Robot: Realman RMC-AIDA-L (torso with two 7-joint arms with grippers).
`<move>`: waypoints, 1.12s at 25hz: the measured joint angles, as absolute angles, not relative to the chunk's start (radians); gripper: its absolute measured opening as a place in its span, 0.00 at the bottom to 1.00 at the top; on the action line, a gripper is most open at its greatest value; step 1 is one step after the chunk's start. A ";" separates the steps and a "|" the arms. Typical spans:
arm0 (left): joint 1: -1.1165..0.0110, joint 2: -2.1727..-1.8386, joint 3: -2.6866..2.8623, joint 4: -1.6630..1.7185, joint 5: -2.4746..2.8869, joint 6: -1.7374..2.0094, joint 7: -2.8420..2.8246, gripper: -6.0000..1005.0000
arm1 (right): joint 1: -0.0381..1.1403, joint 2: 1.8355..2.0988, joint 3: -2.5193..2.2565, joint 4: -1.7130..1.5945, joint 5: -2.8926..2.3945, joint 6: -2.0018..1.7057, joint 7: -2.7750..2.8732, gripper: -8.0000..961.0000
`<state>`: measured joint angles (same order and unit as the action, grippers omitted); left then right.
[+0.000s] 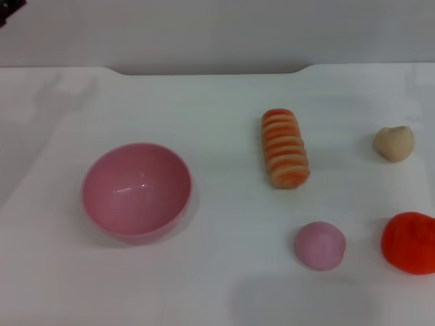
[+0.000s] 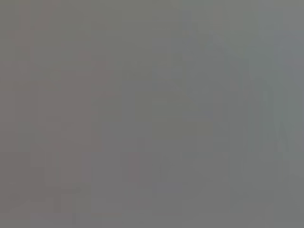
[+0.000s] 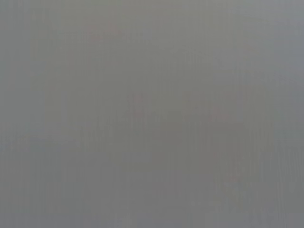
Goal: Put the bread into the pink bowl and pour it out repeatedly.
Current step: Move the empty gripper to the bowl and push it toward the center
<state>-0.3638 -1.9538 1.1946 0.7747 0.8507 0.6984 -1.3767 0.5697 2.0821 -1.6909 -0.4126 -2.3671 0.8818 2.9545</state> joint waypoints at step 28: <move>-0.458 -2.011 1.013 1.234 2.282 1.364 -2.359 0.81 | 0.569 2.079 -1.725 -0.401 -2.371 0.882 2.954 0.59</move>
<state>-0.4581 -2.0107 1.0134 1.2337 2.2822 1.3645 -2.3591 0.5686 2.0787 -1.7248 -0.4006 -2.3714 0.8817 2.9544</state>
